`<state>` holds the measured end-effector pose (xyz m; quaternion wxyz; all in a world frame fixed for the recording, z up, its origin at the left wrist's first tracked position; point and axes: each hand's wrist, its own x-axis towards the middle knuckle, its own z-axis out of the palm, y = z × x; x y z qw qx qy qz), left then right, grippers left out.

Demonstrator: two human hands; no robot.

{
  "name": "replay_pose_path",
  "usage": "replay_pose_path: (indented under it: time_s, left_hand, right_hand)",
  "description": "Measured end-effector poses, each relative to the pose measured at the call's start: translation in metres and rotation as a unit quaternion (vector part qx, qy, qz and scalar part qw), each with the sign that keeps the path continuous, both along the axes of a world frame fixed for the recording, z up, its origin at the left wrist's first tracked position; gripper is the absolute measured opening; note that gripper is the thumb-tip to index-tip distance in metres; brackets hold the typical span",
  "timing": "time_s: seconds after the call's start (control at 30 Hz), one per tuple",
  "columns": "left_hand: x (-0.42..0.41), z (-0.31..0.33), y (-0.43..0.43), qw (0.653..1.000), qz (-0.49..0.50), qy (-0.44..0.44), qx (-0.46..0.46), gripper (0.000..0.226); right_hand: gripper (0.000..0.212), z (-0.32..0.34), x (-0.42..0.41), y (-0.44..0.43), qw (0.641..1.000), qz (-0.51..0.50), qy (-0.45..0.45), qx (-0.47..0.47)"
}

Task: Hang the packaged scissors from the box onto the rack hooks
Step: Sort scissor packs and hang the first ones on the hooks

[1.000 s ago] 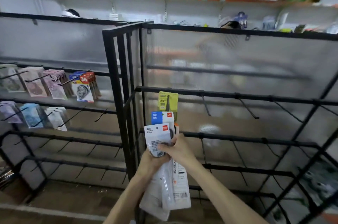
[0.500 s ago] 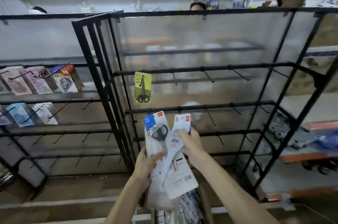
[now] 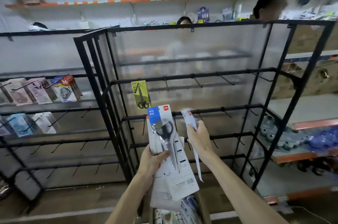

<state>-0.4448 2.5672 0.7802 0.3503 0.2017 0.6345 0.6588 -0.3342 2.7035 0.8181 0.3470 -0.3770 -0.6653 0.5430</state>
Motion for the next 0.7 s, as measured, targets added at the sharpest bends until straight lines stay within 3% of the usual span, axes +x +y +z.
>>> replay_pose_path:
  time_s: [0.1,0.17,0.23,0.33,0.43,0.53,0.7]
  left_hand:
    - [0.0,0.007,0.01,0.999,-0.019,-0.007,0.025,0.035]
    - [-0.003,0.009,0.018,0.999,-0.037,0.006,0.036,0.037]
    - [-0.011,0.009,0.025,0.998,-0.043,0.011,0.036,0.036]
    - [-0.029,0.005,0.033,0.998,-0.037,0.004,0.044,0.034]
    - [-0.052,-0.001,0.039,0.999,-0.02,-0.009,0.044,0.034]
    - [-0.082,-0.011,0.05,0.999,0.005,-0.018,0.036,0.034]
    - [-0.113,-0.031,0.077,0.999,0.003,-0.037,0.015,0.029]
  right_hand:
    - [0.033,-0.003,-0.013,-0.003,0.993,0.07,-0.07,0.06]
    - [0.052,-0.01,-0.025,-0.003,0.983,0.075,-0.137,0.099]
    - [0.059,-0.018,-0.036,0.008,0.984,0.061,-0.141,0.087]
    - [0.028,-0.015,-0.045,0.028,0.997,0.025,-0.07,0.02]
    - [0.038,-0.013,-0.05,0.051,0.998,0.004,-0.01,-0.067]
    - [0.011,-0.013,-0.063,0.077,0.998,0.02,-0.023,-0.048]
    - [0.012,-0.011,-0.074,0.113,0.999,0.037,-0.033,-0.01]
